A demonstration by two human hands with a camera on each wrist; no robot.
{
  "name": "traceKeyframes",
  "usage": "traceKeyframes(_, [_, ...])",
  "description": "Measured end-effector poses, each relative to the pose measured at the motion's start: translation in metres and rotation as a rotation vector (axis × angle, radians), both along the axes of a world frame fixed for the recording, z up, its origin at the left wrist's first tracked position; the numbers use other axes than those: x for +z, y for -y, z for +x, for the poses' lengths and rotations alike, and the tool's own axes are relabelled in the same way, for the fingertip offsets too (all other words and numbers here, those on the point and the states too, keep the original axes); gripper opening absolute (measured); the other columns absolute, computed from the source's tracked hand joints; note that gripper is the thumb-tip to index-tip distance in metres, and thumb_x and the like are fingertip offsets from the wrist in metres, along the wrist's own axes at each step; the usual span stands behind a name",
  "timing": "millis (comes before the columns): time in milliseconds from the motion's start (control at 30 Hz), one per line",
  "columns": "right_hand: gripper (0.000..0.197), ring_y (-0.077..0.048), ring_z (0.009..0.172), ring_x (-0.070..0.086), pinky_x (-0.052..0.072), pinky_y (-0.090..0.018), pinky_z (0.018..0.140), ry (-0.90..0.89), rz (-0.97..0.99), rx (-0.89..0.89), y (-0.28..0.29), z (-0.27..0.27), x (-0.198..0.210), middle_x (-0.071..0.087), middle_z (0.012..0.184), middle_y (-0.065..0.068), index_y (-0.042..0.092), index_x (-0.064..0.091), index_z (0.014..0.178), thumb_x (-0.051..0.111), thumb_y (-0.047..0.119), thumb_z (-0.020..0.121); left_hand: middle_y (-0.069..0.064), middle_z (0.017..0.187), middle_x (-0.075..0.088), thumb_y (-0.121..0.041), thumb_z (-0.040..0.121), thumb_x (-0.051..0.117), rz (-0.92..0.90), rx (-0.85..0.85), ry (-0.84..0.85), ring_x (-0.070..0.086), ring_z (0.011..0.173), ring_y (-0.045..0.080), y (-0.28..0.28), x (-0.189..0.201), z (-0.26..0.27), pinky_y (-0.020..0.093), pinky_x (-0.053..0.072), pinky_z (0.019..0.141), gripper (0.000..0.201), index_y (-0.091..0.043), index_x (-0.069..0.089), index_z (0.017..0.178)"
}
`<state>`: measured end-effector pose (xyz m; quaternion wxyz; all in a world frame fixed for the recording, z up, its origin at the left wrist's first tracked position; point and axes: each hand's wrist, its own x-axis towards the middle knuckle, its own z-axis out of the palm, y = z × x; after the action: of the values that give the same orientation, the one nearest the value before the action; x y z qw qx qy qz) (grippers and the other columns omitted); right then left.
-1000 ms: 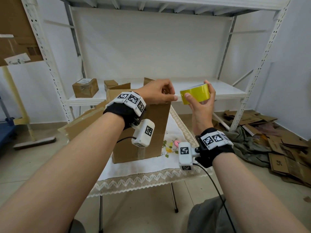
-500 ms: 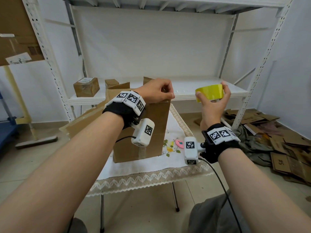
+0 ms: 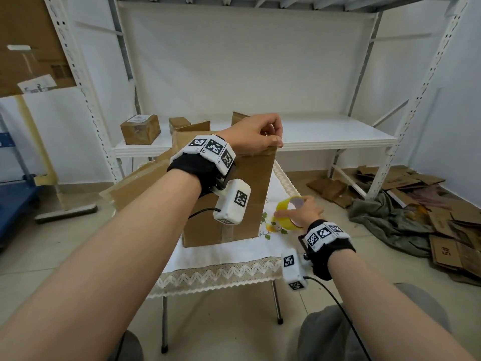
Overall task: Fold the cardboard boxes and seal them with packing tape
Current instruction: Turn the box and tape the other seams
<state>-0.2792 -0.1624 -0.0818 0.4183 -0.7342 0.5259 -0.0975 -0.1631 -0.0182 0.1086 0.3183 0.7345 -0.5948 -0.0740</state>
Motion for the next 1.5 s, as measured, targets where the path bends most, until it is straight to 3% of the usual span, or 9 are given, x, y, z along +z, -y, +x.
traceKeyframes(133, [0.099, -0.039, 0.136, 0.035, 0.035, -0.049, 0.114, 0.047, -0.003, 0.055, -0.006, 0.000, 0.003, 0.027, 0.148, -0.017, 0.025, 0.034, 0.146, 0.090, 0.047, 0.067, -0.002, 0.107, 0.073, -0.022, 0.097, 0.060, -0.016, -0.014, 0.018, 0.064, 0.106, 0.018, 0.000, 0.000, 0.000, 0.037, 0.050, 0.098, 0.009, -0.015, 0.059, 0.103])
traceKeyframes(233, [0.062, -0.029, 0.125, 0.048, 0.041, -0.042, 0.108, 0.549, -0.104, -0.020, -0.012, 0.005, 0.028, 0.044, 0.139, -0.016, 0.024, 0.053, 0.133, 0.083, 0.030, 0.079, -0.002, 0.104, 0.074, -0.020, 0.098, 0.060, -0.025, -0.021, 0.013, 0.066, 0.102, 0.016, 0.001, -0.001, 0.000, 0.034, 0.051, 0.094, 0.005, -0.016, 0.059, 0.100])
traceKeyframes(333, [0.024, -0.021, 0.094, 0.063, 0.052, -0.036, 0.086, 1.164, 0.082, 0.033, -0.025, 0.005, 0.066, 0.066, 0.108, -0.014, 0.017, 0.065, 0.110, 0.065, 0.004, 0.090, 0.001, 0.103, 0.073, -0.021, 0.097, 0.062, -0.037, -0.021, 0.000, 0.067, 0.100, 0.019, 0.003, -0.002, 0.000, 0.035, 0.053, 0.088, 0.005, -0.020, 0.058, 0.095])
traceKeyframes(467, [0.022, -0.022, 0.080, 0.062, 0.053, -0.030, 0.076, 1.404, 0.253, 0.234, -0.039, 0.003, 0.106, 0.064, 0.090, -0.012, 0.012, 0.064, 0.102, 0.054, -0.005, 0.090, -0.004, 0.090, 0.065, -0.022, 0.097, 0.062, -0.065, -0.014, -0.020, 0.058, 0.073, 0.008, 0.004, -0.003, 0.001, 0.020, 0.048, 0.061, 0.006, -0.020, 0.057, 0.094])
traceKeyframes(667, [0.037, -0.023, 0.091, 0.060, 0.053, -0.032, 0.084, 1.309, 0.151, 0.351, -0.048, 0.000, 0.116, 0.059, 0.100, -0.015, 0.016, 0.052, 0.114, 0.064, -0.003, 0.086, -0.006, 0.099, 0.066, -0.019, 0.098, 0.059, -0.055, 0.001, 0.040, 0.057, 0.080, 0.003, 0.003, 0.006, 0.004, 0.025, 0.048, 0.079, 0.005, -0.023, 0.061, 0.100])
traceKeyframes(933, [0.021, -0.025, 0.086, 0.066, 0.056, -0.041, 0.087, 1.246, 0.096, 0.235, -0.053, -0.001, 0.132, 0.064, 0.094, -0.016, 0.010, 0.056, 0.110, 0.067, 0.004, 0.093, -0.003, 0.104, 0.066, -0.014, 0.089, 0.072, -0.096, 0.028, 0.108, 0.054, 0.060, -0.006, -0.002, 0.017, 0.004, 0.014, 0.044, 0.067, 0.024, -0.018, 0.061, 0.111])
traceKeyframes(1133, [0.009, -0.016, 0.066, 0.060, 0.057, -0.029, 0.071, 1.256, 0.183, 0.105, -0.051, 0.006, 0.136, 0.063, 0.075, -0.007, 0.006, 0.059, 0.100, 0.061, 0.000, 0.094, 0.002, 0.096, 0.068, -0.015, 0.088, 0.075, -0.095, 0.100, 0.082, 0.059, 0.076, 0.002, -0.022, 0.021, 0.015, 0.004, 0.043, 0.063, 0.031, -0.014, 0.063, 0.117])
traceKeyframes(1300, [0.011, -0.014, 0.060, 0.058, 0.055, -0.024, 0.062, 1.220, 0.177, 0.043, -0.053, 0.014, 0.139, 0.062, 0.071, -0.008, 0.008, 0.057, 0.093, 0.061, -0.002, 0.093, 0.007, 0.102, 0.071, -0.025, 0.091, 0.073, -0.061, 0.142, 0.092, 0.066, 0.095, 0.017, -0.029, 0.018, 0.021, 0.018, 0.047, 0.078, 0.025, -0.017, 0.067, 0.113])
traceKeyframes(1500, [0.011, -0.013, 0.058, 0.056, 0.050, -0.023, 0.052, 1.096, 0.048, 0.000, -0.052, 0.024, 0.136, 0.060, 0.070, -0.006, 0.010, 0.056, 0.091, 0.063, 0.001, 0.091, 0.002, 0.093, 0.065, -0.017, 0.094, 0.067, -0.042, 0.156, 0.018, 0.059, 0.078, 0.009, -0.024, 0.016, 0.019, 0.009, 0.043, 0.064, 0.020, -0.014, 0.062, 0.114])
